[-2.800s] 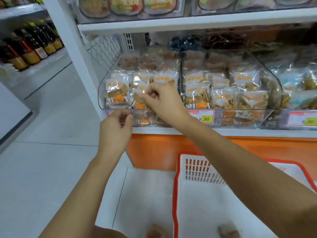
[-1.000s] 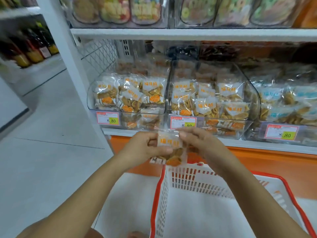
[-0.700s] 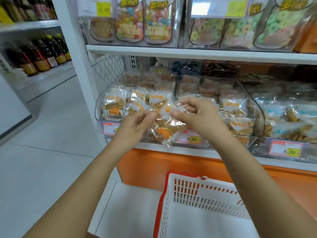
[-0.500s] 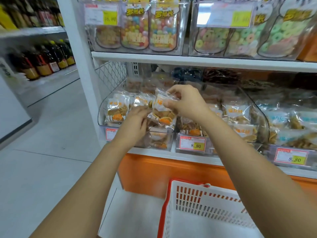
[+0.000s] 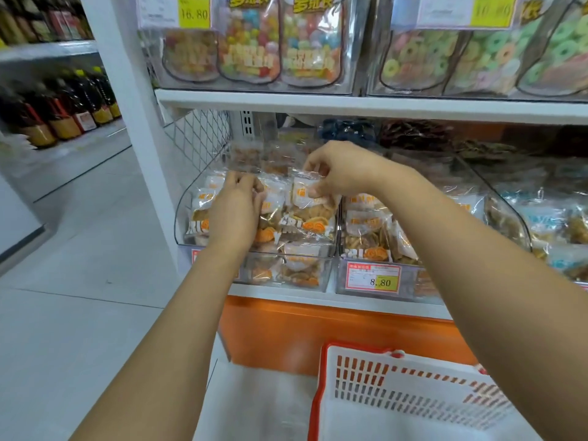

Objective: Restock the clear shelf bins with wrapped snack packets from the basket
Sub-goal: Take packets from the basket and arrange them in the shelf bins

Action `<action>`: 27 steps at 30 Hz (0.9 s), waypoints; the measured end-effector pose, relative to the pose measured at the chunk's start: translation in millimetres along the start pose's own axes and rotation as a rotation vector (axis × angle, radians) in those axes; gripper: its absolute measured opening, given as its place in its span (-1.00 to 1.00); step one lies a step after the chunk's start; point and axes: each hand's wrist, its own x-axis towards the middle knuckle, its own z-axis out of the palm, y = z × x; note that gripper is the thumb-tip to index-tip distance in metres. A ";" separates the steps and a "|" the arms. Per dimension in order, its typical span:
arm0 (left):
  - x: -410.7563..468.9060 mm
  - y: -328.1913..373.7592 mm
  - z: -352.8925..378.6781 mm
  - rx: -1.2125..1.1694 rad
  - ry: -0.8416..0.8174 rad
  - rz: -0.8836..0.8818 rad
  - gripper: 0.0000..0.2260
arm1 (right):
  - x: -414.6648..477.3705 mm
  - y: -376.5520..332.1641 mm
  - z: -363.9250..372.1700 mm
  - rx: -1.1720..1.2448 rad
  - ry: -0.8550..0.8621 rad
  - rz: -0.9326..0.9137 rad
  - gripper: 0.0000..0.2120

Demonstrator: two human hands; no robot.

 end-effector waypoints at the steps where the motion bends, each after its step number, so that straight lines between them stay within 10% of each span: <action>1: 0.9 0.1 0.4 0.012 0.024 -0.021 -0.89 | 1.0 0.0 1.2 -0.040 -0.019 -0.004 -0.59; 10: -8.7 3.9 17.1 0.046 0.051 -0.060 -0.73 | 7.1 -5.4 40.3 -0.263 0.232 0.015 -0.63; 19: -65.6 33.8 -9.8 -0.170 0.058 0.198 -0.73 | -91.3 22.4 71.5 0.122 0.495 -0.248 -0.91; 24: -132.8 81.5 4.1 -0.277 -0.341 0.526 -0.73 | -192.9 103.6 125.1 -0.042 0.468 -0.215 -0.62; 27: -184.5 97.7 35.0 -0.192 -0.748 0.585 -0.68 | -246.8 163.0 185.5 -0.073 0.103 -0.017 -0.62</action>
